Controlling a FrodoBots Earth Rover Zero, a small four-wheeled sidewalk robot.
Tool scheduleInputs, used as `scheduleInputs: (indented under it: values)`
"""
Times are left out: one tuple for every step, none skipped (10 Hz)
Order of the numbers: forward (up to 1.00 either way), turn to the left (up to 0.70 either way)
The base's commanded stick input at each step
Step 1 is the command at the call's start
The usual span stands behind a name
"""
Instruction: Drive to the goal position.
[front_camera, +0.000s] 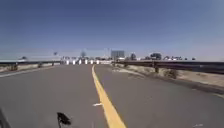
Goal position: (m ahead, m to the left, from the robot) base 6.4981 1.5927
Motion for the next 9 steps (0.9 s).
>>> scheduleInputs:
  values:
    - [0.70,0.00]
    - [0.70,0.00]
    - [0.70,0.00]
    - [0.70,0.00]
    - [0.70,0.00]
    - [0.70,0.00]
    - [0.70,0.00]
    - [0.70,0.00]
    - [0.70,0.00]
